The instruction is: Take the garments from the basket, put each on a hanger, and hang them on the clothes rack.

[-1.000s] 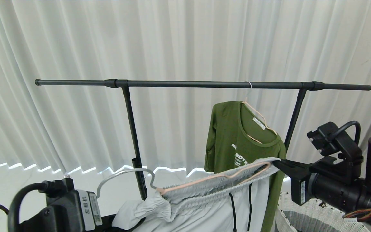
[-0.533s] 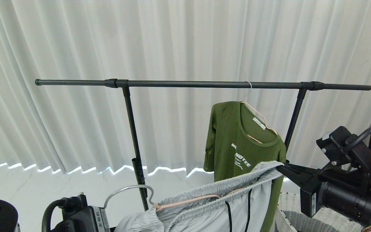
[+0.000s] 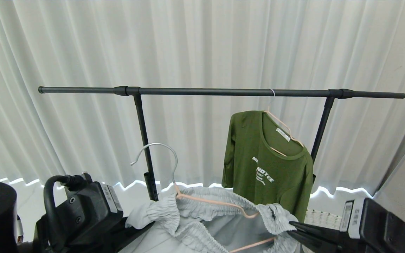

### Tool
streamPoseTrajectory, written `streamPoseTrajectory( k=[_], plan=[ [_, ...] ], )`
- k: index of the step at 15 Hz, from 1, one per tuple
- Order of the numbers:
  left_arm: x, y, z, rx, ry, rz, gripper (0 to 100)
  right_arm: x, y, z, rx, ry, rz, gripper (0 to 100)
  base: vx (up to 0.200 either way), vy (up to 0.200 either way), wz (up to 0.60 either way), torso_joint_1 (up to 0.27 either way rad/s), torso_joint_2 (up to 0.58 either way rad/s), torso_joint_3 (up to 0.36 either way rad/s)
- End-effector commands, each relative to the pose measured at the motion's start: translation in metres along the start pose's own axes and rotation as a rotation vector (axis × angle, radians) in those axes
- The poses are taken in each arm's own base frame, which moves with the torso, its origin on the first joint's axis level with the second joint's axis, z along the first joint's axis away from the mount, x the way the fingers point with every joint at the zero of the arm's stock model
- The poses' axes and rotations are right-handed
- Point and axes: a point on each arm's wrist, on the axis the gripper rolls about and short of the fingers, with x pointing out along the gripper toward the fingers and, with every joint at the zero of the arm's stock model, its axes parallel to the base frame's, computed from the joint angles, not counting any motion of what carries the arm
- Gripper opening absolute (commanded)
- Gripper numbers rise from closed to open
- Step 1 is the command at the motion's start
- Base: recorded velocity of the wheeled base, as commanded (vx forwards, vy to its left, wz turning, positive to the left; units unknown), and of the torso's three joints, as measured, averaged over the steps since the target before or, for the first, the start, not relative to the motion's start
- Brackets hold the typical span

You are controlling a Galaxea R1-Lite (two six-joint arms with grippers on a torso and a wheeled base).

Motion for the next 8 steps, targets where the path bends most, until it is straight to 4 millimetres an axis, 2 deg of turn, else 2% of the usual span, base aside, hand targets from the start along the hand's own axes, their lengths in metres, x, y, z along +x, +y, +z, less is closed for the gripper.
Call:
streamPoseTrajectory(
  k=[1, 2, 3, 6, 8],
  plan=[
    [-0.001, 0.002, 0.005, -0.001, -0.019, 0.012, 0, -0.003, 0.008, -0.009, -0.035, 0.021, 0.041, 0, 0.0, 0.0, 0.0, 0.0, 0.0, 0.0],
    [-0.001, 0.003, 0.006, -0.002, -0.02, 0.018, 0, -0.004, 0.008, -0.01, -0.038, 0.023, 0.043, 0, 0.0, 0.0, 0.0, 0.0, 0.0, 0.0],
    [-0.002, 0.004, 0.01, -0.001, -0.036, 0.028, 0, -0.004, 0.008, -0.011, -0.041, 0.029, 0.044, 100, 0.0, 0.0, 0.0, 0.0, 0.0, 0.0],
    [-0.004, 0.006, 0.015, 0.009, -0.058, 0.034, 0, -0.006, 0.008, -0.013, -0.045, 0.034, 0.041, 100, 0.0, 0.0, 0.0, 0.0, 0.0, 0.0],
    [-0.008, 0.001, 0.013, 0.049, -0.069, 0.015, 0, -0.014, 0.008, -0.029, -0.072, 0.067, 0.044, 100, 0.0, 0.0, 0.0, 0.0, 0.0, 0.0]
  ],
)
